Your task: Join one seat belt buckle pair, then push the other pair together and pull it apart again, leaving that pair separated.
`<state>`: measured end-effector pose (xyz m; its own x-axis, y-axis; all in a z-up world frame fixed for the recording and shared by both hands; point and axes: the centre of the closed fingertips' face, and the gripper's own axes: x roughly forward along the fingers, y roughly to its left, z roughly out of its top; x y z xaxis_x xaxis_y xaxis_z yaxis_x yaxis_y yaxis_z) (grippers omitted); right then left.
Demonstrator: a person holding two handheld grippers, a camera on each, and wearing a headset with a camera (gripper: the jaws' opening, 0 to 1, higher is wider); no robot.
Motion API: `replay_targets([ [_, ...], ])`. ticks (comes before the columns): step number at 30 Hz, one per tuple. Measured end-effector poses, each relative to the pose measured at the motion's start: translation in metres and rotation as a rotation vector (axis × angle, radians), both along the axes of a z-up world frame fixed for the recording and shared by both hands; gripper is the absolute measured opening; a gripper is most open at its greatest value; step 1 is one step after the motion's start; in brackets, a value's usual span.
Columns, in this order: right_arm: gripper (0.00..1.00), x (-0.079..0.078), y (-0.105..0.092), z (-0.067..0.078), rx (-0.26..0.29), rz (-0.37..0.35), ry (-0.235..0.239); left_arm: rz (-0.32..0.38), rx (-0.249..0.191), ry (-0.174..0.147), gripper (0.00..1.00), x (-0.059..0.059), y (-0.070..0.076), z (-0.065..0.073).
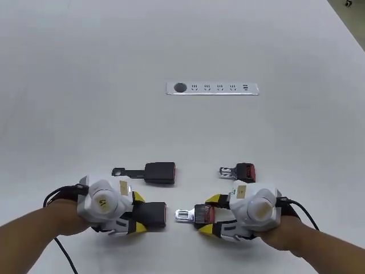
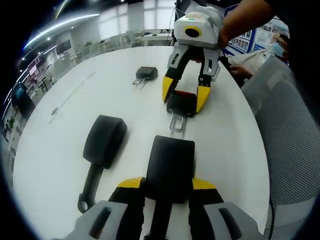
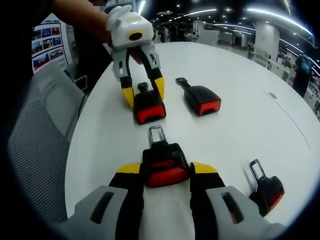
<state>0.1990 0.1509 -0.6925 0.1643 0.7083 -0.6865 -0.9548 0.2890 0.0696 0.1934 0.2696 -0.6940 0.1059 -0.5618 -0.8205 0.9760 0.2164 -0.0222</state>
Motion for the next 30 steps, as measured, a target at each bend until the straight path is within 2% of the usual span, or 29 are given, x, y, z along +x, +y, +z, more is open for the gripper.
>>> replay_targets([
  [10,0.35,0.000,0.022,-0.002,0.020,0.014,0.003,-0.022,0.022,0.007,0.35,0.001,-0.001,0.000],
  [11,0.35,0.000,0.023,-0.003,0.015,0.025,-0.008,-0.023,0.022,0.007,0.35,0.001,-0.001,0.000],
  [18,0.35,-0.003,0.038,-0.002,0.035,0.030,0.007,-0.027,0.035,0.010,0.34,0.002,-0.002,-0.001],
  [30,0.34,0.000,0.041,0.002,0.029,0.015,0.010,-0.038,0.045,0.013,0.34,0.001,-0.002,0.000],
])
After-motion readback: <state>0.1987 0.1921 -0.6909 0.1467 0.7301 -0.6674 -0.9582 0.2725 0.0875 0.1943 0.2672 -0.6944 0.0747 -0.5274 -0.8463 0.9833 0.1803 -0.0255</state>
